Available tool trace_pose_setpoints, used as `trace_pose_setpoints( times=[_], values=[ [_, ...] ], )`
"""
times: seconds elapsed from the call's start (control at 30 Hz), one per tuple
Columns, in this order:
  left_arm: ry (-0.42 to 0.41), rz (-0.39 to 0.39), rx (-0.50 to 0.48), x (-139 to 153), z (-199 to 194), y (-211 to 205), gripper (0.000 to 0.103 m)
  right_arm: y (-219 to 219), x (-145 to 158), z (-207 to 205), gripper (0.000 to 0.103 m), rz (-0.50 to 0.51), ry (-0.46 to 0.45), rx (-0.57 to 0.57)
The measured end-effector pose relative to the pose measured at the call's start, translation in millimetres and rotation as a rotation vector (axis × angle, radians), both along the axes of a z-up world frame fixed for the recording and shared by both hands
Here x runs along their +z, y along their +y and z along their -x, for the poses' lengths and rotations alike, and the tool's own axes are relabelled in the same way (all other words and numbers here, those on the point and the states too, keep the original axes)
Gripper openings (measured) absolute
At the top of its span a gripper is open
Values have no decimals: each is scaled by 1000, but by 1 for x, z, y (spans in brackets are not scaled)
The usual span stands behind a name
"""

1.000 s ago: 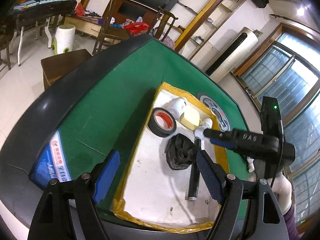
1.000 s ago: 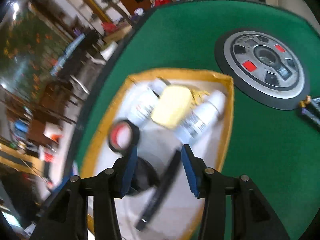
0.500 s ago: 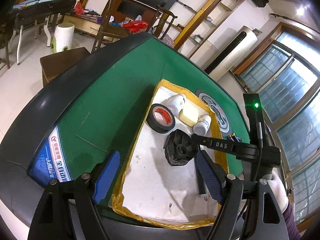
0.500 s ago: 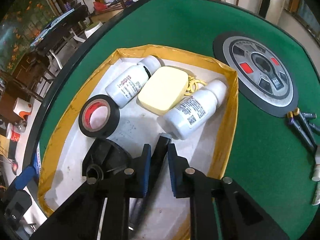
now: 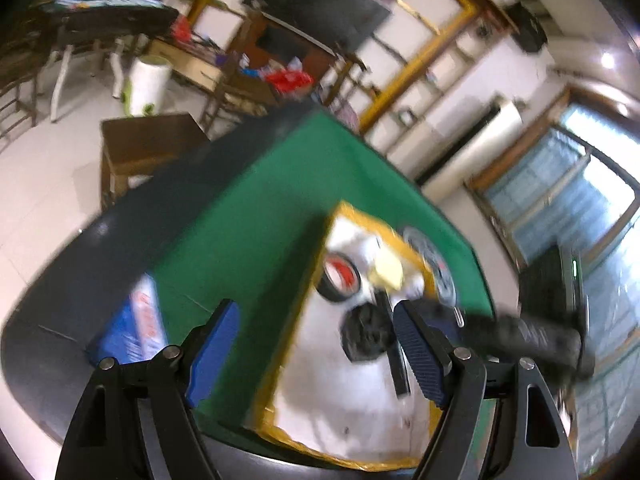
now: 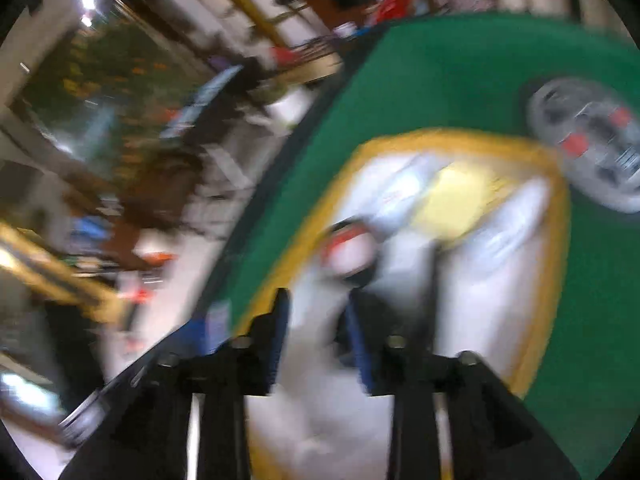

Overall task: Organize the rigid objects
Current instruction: 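Reach the left tool toward the white plug adapter while the right tool moves toward the white bottles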

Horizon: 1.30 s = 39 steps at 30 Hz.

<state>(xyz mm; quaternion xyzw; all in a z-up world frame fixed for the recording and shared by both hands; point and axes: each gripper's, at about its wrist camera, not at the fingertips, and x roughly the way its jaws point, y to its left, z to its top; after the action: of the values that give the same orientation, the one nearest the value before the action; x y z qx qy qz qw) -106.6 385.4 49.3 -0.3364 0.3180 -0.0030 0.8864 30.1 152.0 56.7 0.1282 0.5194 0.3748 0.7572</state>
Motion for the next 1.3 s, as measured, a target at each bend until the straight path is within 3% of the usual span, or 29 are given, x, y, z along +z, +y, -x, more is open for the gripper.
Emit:
trace_pose_setpoints(
  times=[0.13, 0.2, 0.3, 0.37, 0.53, 0.6, 0.7, 0.77, 0.8, 0.83, 0.97, 1.0, 1.17, 1.3],
  values=[
    [-14, -24, 83, 9, 14, 20, 82, 17, -23, 14, 40, -51, 132, 116],
    [-7, -34, 95, 10, 18, 23, 83, 22, -37, 16, 40, -26, 163, 120],
    [5, -48, 76, 10, 18, 16, 82, 18, -44, 3, 39, 30, 126, 58],
    [6, -58, 48, 12, 15, 8, 82, 8, -36, -8, 39, 55, 54, 1],
    [-12, -114, 0, 26, 8, -17, 83, -19, -1, 0, 40, -23, -17, -2],
    [-21, -140, -35, 33, 4, -33, 83, -39, 23, 11, 44, -1, -115, -33],
    [-30, -197, -81, 40, -1, -59, 84, -80, 64, 40, 77, 108, -391, -180],
    [-33, -231, -128, 45, -5, -80, 86, -124, 81, 60, 103, 143, -579, -356],
    [-32, -246, -166, 47, -9, -94, 86, -147, 83, 65, 103, 140, -623, -437],
    [-30, -254, -188, 48, -10, -103, 86, -164, 83, 63, 103, 151, -619, -489],
    [-17, -283, -308, 52, -15, -152, 86, -262, 59, 35, 103, 117, -368, -623],
    [-16, -291, -338, 53, -16, -166, 86, -278, 54, 31, 103, 113, -340, -662],
    [9, -311, -499, 45, -21, -234, 86, -381, 24, 33, 101, 190, -261, -855],
    [75, -305, -574, 29, -30, -270, 86, -422, 6, 33, 91, 195, -217, -882]
  ],
)
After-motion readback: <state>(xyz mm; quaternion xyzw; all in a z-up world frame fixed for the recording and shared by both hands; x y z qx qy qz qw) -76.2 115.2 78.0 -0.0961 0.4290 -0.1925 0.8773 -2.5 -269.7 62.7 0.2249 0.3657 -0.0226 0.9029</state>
